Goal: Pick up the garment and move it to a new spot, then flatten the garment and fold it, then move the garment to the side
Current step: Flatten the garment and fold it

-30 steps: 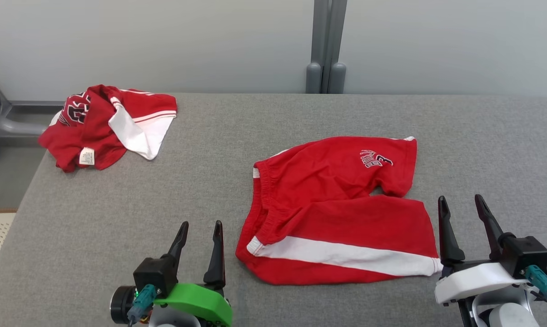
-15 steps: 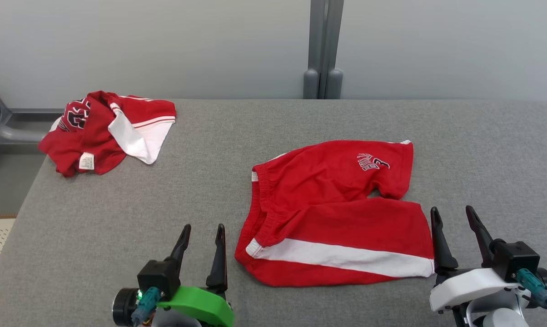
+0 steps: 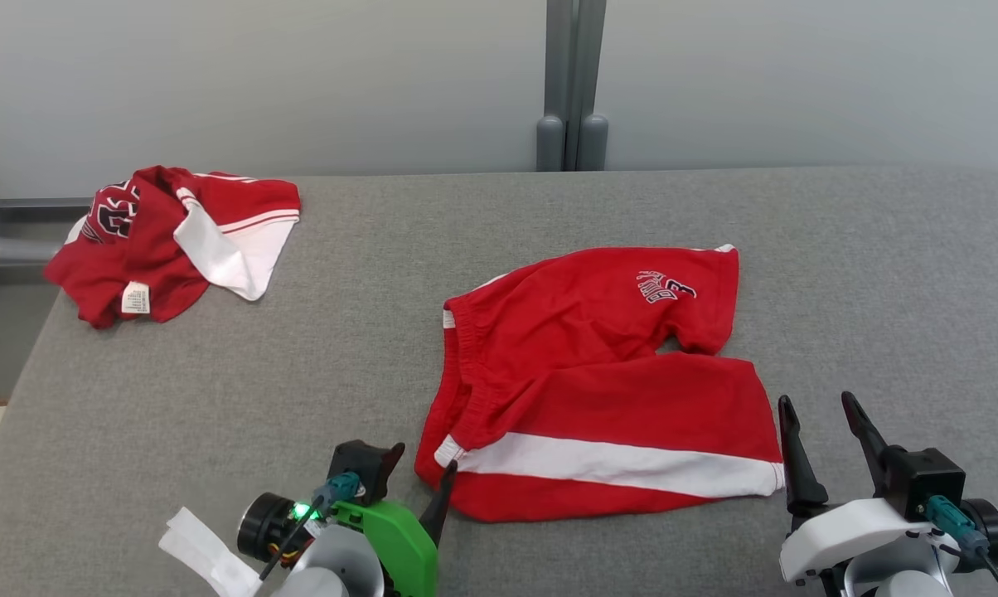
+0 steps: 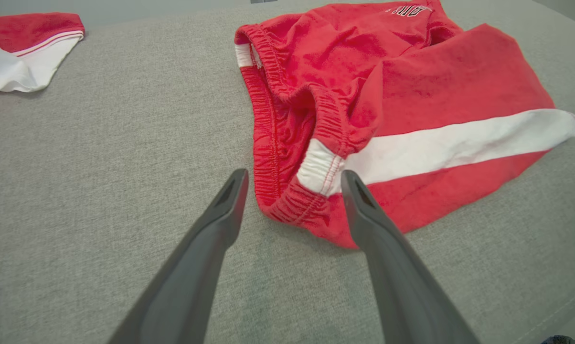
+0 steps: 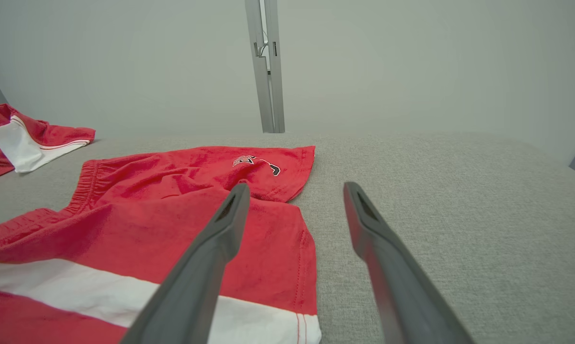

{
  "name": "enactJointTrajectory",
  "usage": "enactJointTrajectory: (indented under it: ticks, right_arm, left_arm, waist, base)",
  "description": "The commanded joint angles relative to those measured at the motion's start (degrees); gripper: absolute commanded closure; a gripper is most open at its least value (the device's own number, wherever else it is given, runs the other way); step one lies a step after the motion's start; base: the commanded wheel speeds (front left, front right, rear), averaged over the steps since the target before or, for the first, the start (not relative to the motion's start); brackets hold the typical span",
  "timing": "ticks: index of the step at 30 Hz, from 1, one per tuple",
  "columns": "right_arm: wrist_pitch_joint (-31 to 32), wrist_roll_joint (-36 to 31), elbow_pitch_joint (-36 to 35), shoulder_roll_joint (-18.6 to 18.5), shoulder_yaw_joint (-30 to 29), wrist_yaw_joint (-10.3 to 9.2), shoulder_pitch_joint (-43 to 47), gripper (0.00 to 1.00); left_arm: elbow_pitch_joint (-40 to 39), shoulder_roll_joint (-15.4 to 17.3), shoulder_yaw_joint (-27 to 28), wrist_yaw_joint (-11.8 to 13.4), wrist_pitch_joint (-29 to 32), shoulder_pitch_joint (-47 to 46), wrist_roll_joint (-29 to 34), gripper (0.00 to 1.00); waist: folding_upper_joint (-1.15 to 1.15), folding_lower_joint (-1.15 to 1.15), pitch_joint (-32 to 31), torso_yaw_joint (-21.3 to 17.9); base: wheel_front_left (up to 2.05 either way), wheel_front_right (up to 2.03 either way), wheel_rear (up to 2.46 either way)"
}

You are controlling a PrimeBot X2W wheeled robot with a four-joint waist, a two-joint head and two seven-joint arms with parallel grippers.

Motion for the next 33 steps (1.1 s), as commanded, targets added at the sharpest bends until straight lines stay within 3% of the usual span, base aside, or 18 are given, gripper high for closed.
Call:
enactJointTrajectory:
  ticks: [1, 15, 16, 17, 19, 24, 26, 28, 33]
  right_arm:
    - [0.10, -0.53, 0.28, -0.14, 0.13, -0.10, -0.68, 0.00]
    - [2.24, -4.05, 1.39, -0.13, -0.69, -0.10, 0.21, 0.00]
    - [2.47, -4.14, 1.60, -0.13, -0.60, -0.10, 0.12, 0.00]
    - [2.77, -4.20, 1.91, -0.13, -0.51, -0.10, -0.09, 0.00]
    - [4.05, -4.08, 2.91, -0.12, -0.18, -0.10, -0.49, 0.00]
    - [7.14, -4.49, 6.14, -0.11, -0.11, -0.10, -2.46, 0.00]
    - [7.95, -4.18, 7.67, -0.13, 0.05, -0.10, -3.56, 0.00]
    - [9.32, -4.25, 9.72, -0.12, 0.35, -0.10, -4.69, 0.00]
    - [12.36, -3.91, 14.81, -0.17, 2.29, -0.10, -7.19, 0.00]
  left_arm:
    - [0.48, 0.67, -0.25, -0.47, 0.74, -1.37, -0.36, 0.00]
    - [1.11, 3.85, -5.10, -2.35, 4.77, -5.96, -1.47, 0.00]
    - [1.04, 4.02, -5.34, -2.41, 5.06, -6.12, -1.71, 0.04]
    - [0.94, 4.21, -5.52, -2.46, 5.05, -6.31, -1.95, 0.25]
    - [0.75, 4.44, -5.80, -2.51, 5.13, -6.54, -2.50, 0.53]
    - [0.16, 4.15, -5.56, -2.58, 3.92, -7.04, -3.79, 0.76]
    - [0.09, 3.92, -5.60, -2.55, 3.55, -7.04, -4.12, 0.93]
    - [0.00, 3.63, -5.52, -2.25, 3.15, -7.00, -4.42, 1.00]
    - [-0.02, 2.97, -5.91, -1.92, 2.24, -6.92, -4.56, 1.00]
  waist:
    - [0.00, 0.00, 0.53, -0.92]
    - [0.00, 0.00, 2.97, -3.47]
    - [0.00, 0.00, 3.08, -3.51]
    - [0.00, 0.00, 3.26, -3.55]
    - [0.00, 0.00, 3.61, -3.54]
    - [0.00, 0.00, 4.72, -3.09]
    - [0.00, 0.00, 5.12, -2.73]
    - [0.00, 0.00, 5.51, -2.30]
    - [0.00, 0.00, 6.33, -1.02]
  base:
    - [0.00, 0.00, 0.00]
    - [0.00, 0.00, 0.00]
    - [0.00, 0.00, 0.00]
    - [0.00, 0.00, 0.00]
    - [0.00, 0.00, 0.00]
    - [0.00, 0.00, 0.00]
    - [0.00, 0.00, 0.00]
    - [0.00, 0.00, 0.00]
    - [0.00, 0.00, 0.00]
